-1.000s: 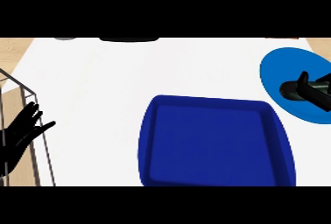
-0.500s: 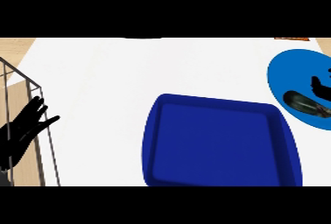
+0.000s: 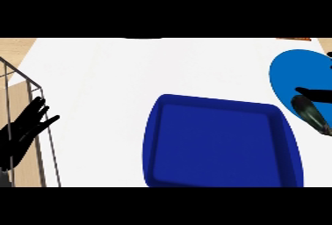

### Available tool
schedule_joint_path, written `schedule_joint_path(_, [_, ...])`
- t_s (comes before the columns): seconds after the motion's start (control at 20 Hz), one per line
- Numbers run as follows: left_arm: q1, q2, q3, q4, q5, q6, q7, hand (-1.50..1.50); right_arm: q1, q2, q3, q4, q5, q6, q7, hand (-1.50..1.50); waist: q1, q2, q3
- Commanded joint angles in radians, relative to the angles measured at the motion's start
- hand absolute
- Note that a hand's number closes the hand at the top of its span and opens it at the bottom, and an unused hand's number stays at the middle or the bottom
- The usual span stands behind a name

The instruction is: Pick the eggplant from the tray and place it in the plate

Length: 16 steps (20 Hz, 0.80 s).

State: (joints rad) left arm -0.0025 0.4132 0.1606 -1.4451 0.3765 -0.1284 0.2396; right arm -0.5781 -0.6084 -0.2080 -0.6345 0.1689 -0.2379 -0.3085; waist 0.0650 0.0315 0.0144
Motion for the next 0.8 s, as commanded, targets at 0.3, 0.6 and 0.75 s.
schedule_joint_path(0.3, [0.017, -0.172, -0.164, -0.021, -0.099, 0.051, -0.014, 0.0, -0.067, -0.008, -0.197, 0.156, -0.191, 0.12, -0.198, -1.5, -0.043, 0.003, -0.004])
schedule_joint_path(0.6, [0.049, -0.134, -0.124, -0.05, -0.088, 0.022, -0.009, 0.0, -0.025, -0.126, -0.254, 0.26, -0.26, 0.398, -0.239, -1.5, -0.045, -0.007, -0.005])
schedule_joint_path(0.75, [0.043, -0.164, -0.142, -0.022, -0.103, 0.025, -0.027, 0.0, 0.0, -0.148, -0.237, 0.271, -0.255, 0.522, -0.276, -1.5, -0.066, -0.009, -0.007])
